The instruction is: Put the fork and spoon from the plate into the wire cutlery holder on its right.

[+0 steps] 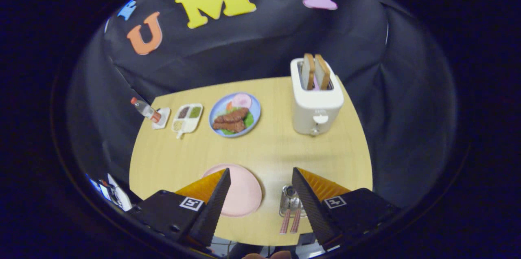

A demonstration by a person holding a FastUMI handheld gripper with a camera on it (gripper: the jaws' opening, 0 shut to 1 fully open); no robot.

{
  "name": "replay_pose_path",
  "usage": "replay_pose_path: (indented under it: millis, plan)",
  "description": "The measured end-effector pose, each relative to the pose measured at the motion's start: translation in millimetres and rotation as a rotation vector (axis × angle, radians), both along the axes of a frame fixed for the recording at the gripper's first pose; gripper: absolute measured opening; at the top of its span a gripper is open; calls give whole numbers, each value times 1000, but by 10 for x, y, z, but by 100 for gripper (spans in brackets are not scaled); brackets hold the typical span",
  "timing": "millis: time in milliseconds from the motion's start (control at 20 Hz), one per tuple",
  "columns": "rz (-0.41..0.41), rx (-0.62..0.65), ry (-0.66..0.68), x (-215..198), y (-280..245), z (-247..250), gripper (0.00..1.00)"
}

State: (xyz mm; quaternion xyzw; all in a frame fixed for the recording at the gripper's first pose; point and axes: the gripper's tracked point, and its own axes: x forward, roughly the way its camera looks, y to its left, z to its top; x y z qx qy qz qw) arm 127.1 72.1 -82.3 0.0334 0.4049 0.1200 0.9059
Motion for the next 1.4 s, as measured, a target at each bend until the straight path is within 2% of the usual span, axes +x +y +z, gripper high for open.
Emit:
replay_pose_path:
  millis: [150,250,400,550,700,900,1400]
  plan:
    - [29,38,-277,-39,86,587,91]
    - [17,65,-423,-142,107,890,91]
    - [-59,93,-572,-377,23,1162,91]
    - [-146,120,-663,-604,-107,1259,91]
    - [-167,67,-782,-862,-211,1389,92]
    - [-134,71,-843,-1127,-86,1415,93]
    - [-105,70,-858,-1321,-57,1382,93]
